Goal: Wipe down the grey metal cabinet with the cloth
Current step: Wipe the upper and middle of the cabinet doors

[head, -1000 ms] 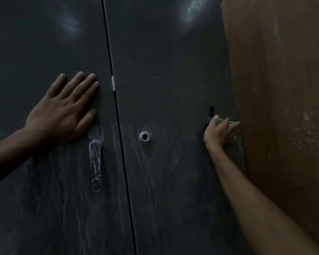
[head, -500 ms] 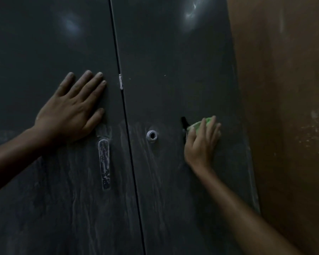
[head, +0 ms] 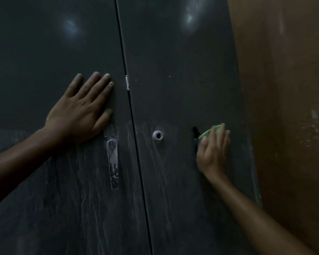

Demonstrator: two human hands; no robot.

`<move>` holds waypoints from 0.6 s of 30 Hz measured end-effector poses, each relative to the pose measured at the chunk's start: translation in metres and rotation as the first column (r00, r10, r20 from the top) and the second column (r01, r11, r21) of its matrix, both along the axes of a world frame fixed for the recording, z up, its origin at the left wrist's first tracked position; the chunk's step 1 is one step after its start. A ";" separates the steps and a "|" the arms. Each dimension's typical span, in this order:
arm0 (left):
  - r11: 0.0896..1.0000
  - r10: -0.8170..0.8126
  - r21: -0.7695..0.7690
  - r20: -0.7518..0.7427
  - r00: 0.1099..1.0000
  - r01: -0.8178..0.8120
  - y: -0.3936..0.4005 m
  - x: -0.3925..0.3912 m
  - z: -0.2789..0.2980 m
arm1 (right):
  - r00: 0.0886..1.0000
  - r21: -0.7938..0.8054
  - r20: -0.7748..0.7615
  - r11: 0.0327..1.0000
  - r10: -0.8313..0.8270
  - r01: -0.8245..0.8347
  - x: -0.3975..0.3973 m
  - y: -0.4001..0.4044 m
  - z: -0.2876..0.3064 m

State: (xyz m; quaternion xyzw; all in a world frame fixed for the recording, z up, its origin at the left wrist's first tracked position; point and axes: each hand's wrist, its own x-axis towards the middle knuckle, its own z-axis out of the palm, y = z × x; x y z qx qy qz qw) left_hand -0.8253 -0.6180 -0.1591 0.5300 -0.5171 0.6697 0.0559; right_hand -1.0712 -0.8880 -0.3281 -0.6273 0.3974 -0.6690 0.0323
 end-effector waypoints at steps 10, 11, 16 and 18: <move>1.000 -0.005 0.013 -0.006 1.000 0.005 0.000 -0.001 0.001 | 0.968 -0.277 -0.249 0.955 0.036 -0.106 0.026 0.037 -0.012; 1.000 -0.004 0.004 -0.008 1.000 0.004 0.001 0.000 0.001 | 0.973 -0.228 -0.226 0.969 0.040 -0.093 0.018 0.030 -0.008; 1.000 0.015 0.013 -0.016 1.000 -0.015 0.002 -0.003 0.001 | 0.976 0.254 0.216 0.963 0.030 -0.086 0.027 0.044 0.105; 1.000 0.018 0.016 -0.023 1.000 -0.018 0.002 -0.004 0.001 | 0.984 0.168 0.158 0.980 0.082 -0.108 0.046 0.067 0.127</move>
